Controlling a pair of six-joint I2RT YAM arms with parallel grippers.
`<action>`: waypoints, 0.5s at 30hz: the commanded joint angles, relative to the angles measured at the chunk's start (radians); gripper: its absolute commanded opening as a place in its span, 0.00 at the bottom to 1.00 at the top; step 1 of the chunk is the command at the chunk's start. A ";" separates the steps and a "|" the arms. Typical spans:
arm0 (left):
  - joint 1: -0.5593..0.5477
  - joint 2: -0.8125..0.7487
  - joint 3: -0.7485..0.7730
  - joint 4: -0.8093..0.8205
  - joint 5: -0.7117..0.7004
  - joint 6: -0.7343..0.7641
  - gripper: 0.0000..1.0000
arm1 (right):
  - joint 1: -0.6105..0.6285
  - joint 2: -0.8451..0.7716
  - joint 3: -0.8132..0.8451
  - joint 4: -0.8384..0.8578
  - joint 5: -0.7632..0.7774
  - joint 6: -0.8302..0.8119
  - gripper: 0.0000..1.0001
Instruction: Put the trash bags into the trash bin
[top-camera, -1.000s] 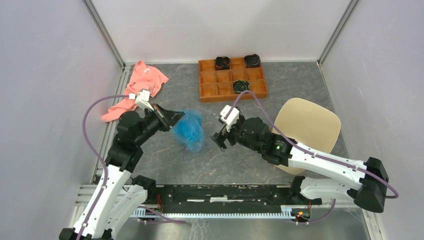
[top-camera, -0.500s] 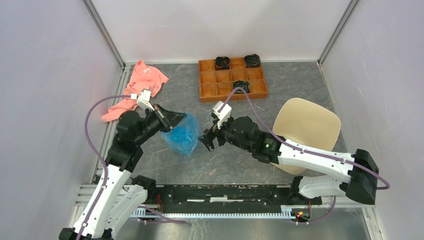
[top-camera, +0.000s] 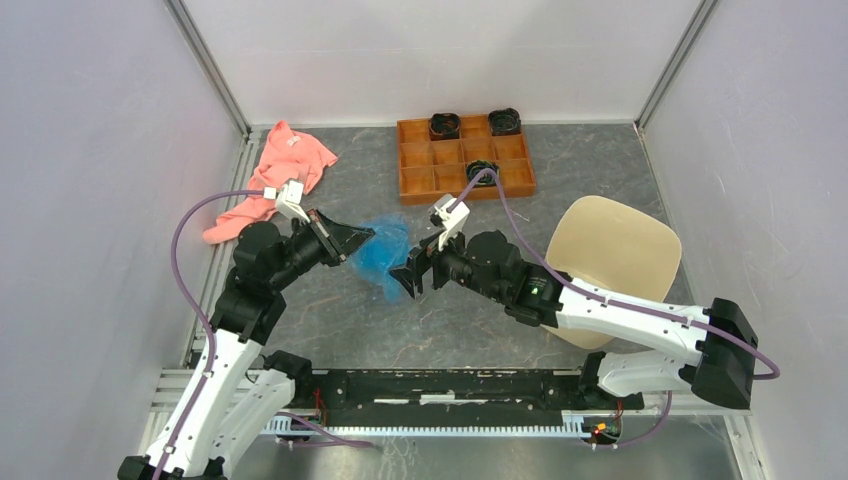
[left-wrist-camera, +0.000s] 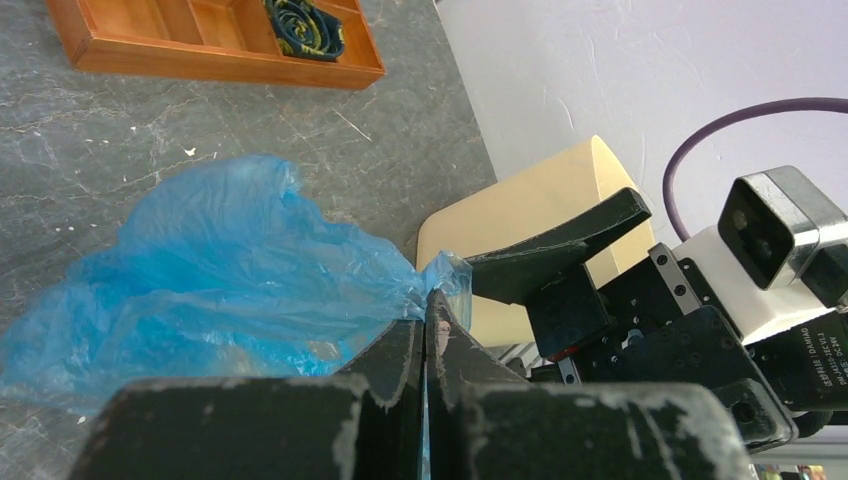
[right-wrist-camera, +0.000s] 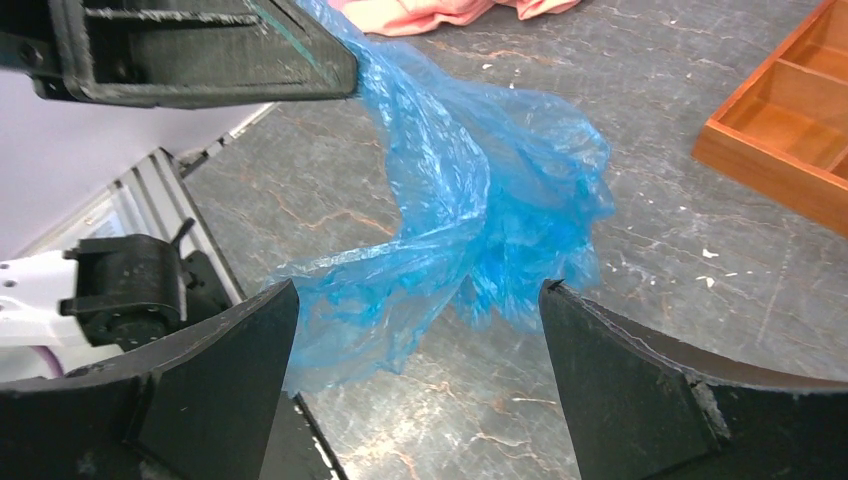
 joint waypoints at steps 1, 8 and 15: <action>0.000 -0.002 0.011 0.025 0.040 -0.040 0.02 | -0.004 -0.017 0.010 0.083 -0.039 0.096 0.98; 0.000 0.027 0.005 0.051 0.084 -0.043 0.02 | -0.004 -0.053 -0.051 0.040 -0.133 0.139 0.98; 0.001 0.027 -0.014 0.056 0.095 -0.036 0.02 | -0.001 -0.088 -0.106 0.046 -0.227 0.229 0.98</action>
